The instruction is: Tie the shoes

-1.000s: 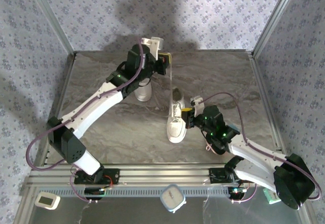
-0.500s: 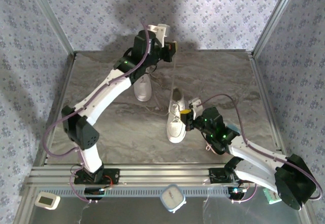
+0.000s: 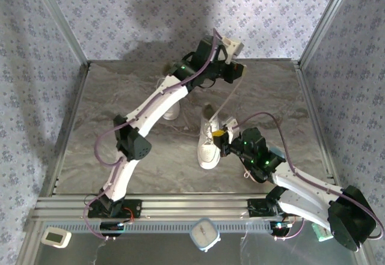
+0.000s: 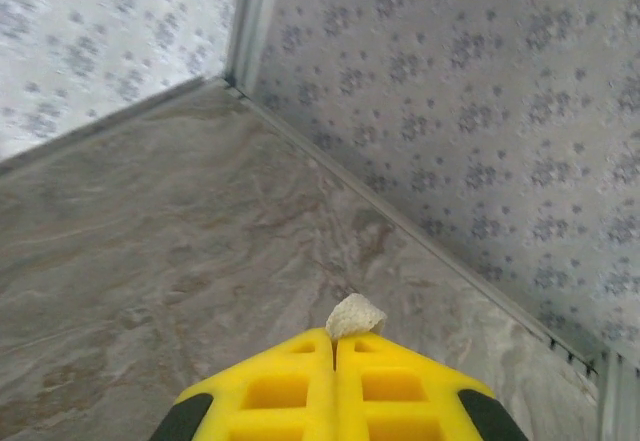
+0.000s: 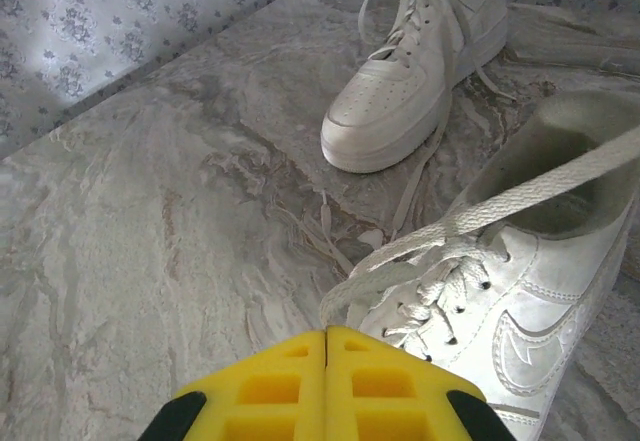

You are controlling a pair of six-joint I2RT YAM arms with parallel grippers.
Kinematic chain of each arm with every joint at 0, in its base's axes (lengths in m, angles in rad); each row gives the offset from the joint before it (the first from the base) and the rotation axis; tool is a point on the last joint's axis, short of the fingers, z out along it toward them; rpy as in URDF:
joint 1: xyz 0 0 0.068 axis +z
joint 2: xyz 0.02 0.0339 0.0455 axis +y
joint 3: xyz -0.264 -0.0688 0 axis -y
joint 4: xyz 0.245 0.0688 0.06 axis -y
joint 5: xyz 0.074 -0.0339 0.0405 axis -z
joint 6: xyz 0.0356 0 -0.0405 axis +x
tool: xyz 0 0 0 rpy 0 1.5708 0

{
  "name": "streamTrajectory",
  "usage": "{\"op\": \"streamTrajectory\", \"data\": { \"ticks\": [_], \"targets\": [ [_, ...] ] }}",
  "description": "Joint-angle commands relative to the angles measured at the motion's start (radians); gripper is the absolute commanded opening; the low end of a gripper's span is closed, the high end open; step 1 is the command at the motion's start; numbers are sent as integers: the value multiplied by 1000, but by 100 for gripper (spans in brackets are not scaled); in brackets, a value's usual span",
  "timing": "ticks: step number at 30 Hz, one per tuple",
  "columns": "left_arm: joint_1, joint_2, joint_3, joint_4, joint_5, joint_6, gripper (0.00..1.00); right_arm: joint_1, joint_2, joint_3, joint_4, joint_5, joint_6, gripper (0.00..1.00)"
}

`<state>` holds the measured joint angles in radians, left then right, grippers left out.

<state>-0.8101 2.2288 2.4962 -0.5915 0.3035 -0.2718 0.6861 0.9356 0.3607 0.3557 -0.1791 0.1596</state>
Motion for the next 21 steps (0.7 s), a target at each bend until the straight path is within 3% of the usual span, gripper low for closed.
{"op": "streamTrajectory", "data": {
  "ticks": [1, 5, 18, 21],
  "targets": [
    [2, 81, 115, -141, 74, 21, 0, 10, -23, -14, 37, -41, -32, 0],
    [-22, 118, 131, -158, 134, 43, 0, 12, -29, -18, 35, -40, -36, 0],
    [-63, 63, 73, -217, 220, 166, 16, 10, -32, -12, 29, -32, -38, 0],
    [-65, 23, 17, -187, 211, 170, 29, 10, -34, -14, 29, -30, -36, 0]
  ]
}}
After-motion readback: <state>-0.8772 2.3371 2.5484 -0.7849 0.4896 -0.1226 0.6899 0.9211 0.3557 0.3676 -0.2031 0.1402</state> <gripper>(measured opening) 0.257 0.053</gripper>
